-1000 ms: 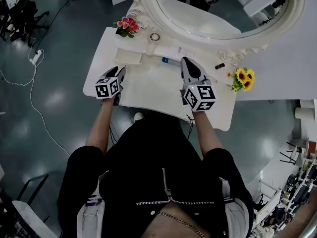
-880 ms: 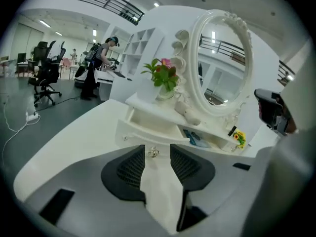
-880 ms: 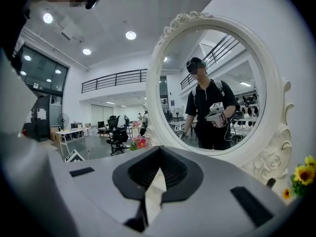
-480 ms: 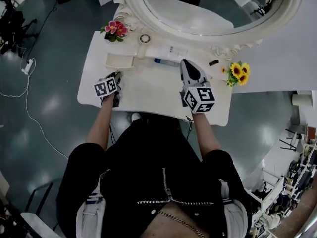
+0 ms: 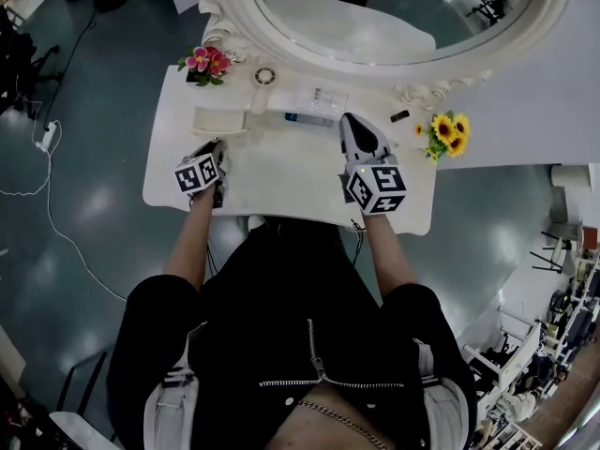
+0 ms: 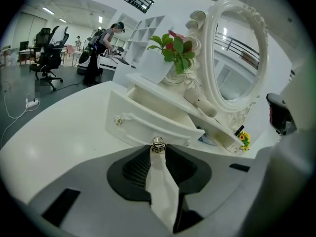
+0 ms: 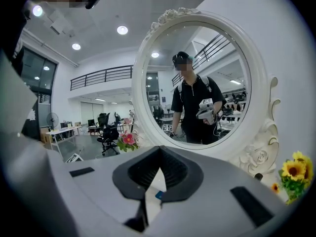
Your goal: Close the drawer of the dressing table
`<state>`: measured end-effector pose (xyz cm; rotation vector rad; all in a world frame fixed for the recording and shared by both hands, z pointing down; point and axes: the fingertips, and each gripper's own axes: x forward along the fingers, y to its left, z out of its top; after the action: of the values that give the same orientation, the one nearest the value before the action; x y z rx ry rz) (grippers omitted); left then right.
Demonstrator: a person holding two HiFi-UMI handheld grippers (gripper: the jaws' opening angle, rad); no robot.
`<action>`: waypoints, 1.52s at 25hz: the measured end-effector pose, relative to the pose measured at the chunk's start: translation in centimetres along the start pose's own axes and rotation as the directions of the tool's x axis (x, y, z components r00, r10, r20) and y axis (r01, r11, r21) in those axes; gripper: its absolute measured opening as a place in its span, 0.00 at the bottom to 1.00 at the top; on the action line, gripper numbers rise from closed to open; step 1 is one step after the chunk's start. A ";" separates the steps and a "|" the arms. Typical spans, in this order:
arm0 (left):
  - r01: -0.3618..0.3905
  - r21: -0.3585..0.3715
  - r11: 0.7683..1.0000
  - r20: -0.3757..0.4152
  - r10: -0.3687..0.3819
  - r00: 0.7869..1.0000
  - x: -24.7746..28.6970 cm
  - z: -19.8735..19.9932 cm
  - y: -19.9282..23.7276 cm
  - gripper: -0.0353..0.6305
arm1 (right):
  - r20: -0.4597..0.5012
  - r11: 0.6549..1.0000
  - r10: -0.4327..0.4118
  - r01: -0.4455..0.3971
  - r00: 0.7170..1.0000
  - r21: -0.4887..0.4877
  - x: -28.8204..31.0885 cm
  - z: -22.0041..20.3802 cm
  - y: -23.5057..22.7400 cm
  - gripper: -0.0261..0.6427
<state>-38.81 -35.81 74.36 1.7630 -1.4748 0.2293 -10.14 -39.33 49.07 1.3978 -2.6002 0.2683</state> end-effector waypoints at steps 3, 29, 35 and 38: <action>0.001 -0.001 1.000 0.006 -0.001 1.000 0.3 0.4 -0.1 0.21 | -0.005 1.000 0.003 -0.003 1.000 -0.002 0.2 0.0 0.0 0.05; -0.007 0.010 1.000 -0.033 0.007 0.999 5.6 5.5 0.4 0.21 | -0.011 0.997 -0.073 0.073 0.997 0.003 -0.8 0.2 -3.1 0.05; 0.006 0.018 1.000 -0.045 -0.005 0.999 5.9 5.6 0.4 0.21 | -0.012 0.997 -0.071 0.071 0.997 0.004 -1.1 0.0 -2.9 0.05; -0.007 0.063 0.998 -0.052 0.011 0.999 5.6 5.7 0.4 0.22 | -0.011 0.998 -0.061 0.061 0.998 0.004 -0.9 0.0 -2.6 0.05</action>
<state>-39.41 -43.81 74.11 1.7872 -1.4526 0.3274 -7.50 -40.01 49.09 1.4702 -2.5448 0.2722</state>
